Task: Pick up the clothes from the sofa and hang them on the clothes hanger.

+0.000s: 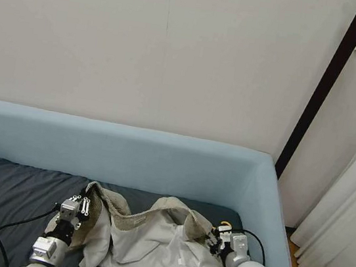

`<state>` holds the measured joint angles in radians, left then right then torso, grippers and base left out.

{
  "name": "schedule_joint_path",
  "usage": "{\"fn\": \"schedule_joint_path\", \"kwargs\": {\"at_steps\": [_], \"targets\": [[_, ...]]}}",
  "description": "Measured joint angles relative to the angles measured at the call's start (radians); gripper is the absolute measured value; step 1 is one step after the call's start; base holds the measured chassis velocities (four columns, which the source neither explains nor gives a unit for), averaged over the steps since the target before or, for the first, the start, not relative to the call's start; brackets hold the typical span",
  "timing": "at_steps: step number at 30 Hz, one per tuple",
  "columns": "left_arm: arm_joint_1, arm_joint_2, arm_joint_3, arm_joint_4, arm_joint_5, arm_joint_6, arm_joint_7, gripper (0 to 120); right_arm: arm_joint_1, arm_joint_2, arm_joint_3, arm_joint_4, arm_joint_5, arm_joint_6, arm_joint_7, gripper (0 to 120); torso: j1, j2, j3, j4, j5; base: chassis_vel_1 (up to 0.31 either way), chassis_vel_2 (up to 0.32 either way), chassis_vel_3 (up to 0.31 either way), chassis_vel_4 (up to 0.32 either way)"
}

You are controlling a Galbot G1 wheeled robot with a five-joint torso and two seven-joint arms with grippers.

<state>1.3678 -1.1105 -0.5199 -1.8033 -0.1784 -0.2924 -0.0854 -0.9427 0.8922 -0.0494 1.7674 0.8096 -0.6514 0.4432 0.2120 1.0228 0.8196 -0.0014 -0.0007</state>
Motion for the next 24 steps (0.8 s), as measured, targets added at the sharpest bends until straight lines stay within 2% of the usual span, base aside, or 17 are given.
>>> {"fn": "schedule_joint_path", "kwargs": {"at_steps": [1, 2, 6, 7, 10, 16, 24], "targets": [[0.001, 0.005, 0.000, -0.002, 0.000, 0.000, 0.000, 0, 0.006, -0.001, 0.006, -0.028, -0.037, -0.005, -0.038, 68, 0.000, 0.000, 0.000, 0.0000, -0.0001, 0.000, 0.000, 0.000, 0.000], [0.001, 0.005, 0.000, -0.002, 0.000, 0.000, 0.000, 0, 0.006, -0.001, 0.006, -0.028, -0.037, -0.005, -0.038, 68, 0.000, 0.000, 0.000, 0.0000, -0.0001, 0.000, 0.000, 0.000, 0.000], [0.005, 0.013, 0.004, -0.011, -0.001, -0.001, 0.001, 0, 0.047, 0.013, 0.013, -0.179, -0.229, 0.021, -0.247, 86, 0.000, 0.000, 0.000, 0.0002, 0.0001, 0.000, 0.000, 0.000, 0.000], [0.005, 0.013, 0.004, -0.011, -0.001, -0.001, 0.001, 0, 0.047, 0.013, 0.013, -0.179, -0.229, 0.021, -0.247, 86, 0.000, 0.000, 0.000, 0.0002, 0.0001, 0.000, 0.000, 0.000, 0.000], [-0.002, 0.019, 0.015, -0.011, -0.001, -0.002, 0.002, 0, 0.075, 0.045, 0.020, -0.280, -0.303, 0.058, -0.348, 98, 0.000, 0.000, 0.000, -0.0002, -0.0002, 0.000, 0.000, 0.000, 0.000], [0.004, 0.024, 0.014, -0.010, -0.001, -0.006, 0.000, 0, 0.151, 0.116, 0.007, -0.432, -0.418, 0.065, -0.417, 100, 0.000, 0.000, 0.000, 0.0007, -0.0002, 0.000, 0.000, 0.000, 0.000], [0.008, 0.024, 0.011, -0.010, -0.001, -0.006, -0.014, 0, 0.245, 0.176, -0.023, -0.576, -0.495, 0.072, -0.474, 100, 0.000, 0.000, 0.000, 0.0003, -0.0002, 0.000, 0.000, 0.000, 0.000]]}}
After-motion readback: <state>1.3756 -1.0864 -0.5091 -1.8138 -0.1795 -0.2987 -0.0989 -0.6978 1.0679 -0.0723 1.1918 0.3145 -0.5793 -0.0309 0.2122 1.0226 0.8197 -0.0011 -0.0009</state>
